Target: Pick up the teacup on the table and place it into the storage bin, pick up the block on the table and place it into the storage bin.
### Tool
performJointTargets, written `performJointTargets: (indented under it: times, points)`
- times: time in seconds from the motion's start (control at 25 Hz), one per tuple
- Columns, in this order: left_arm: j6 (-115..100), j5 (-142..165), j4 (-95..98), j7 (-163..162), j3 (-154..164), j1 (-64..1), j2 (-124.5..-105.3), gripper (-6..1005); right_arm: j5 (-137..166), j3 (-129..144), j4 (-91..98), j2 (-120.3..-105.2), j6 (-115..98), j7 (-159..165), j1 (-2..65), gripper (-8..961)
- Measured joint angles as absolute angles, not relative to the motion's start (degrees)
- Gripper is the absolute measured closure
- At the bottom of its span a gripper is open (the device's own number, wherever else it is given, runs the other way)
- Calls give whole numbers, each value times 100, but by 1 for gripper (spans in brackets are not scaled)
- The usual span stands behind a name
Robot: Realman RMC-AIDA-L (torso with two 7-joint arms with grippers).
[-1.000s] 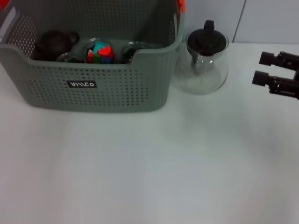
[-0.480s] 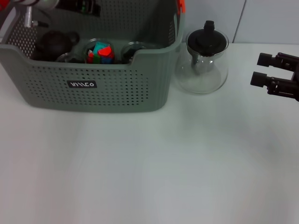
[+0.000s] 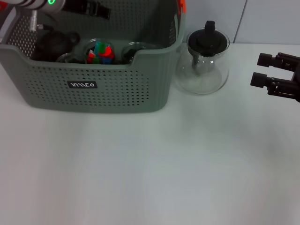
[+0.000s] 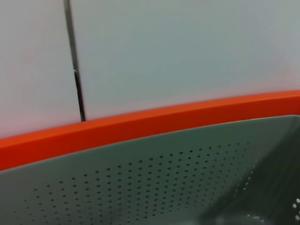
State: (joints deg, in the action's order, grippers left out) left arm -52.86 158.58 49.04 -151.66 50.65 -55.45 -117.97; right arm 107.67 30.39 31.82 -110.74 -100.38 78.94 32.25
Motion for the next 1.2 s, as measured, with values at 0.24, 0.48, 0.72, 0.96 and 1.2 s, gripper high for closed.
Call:
performJointTargets:
  times: [0.24, 0.48, 0.72, 0.96, 1.2]
  points:
    - [-6229, 14288, 6321, -14685, 4953, -4847, -11856, 213, 10766, 3042, 3182, -11065, -10042, 7875, 3208, 163]
    - [-8209, 10682, 7497, -12689, 4345, -3558, -12166, 159, 10766, 3041, 3176, -11042, -10202, 7829, 3190, 162]
    - [-9723, 9511, 7285, -11643, 3861, -2755, -12429, 165, 10767, 3064, 3174, -11079, -10542, 7782, 3206, 162]
    - [-10801, 9492, 6537, -10745, 3504, -2445, -12447, 165, 10766, 3294, 3130, -11203, -10667, 7714, 3399, 164]
    - [-10929, 9791, 6058, -9854, 3494, -1978, -12477, 165, 10774, 3538, 3149, -11400, -10549, 7631, 3583, 163]
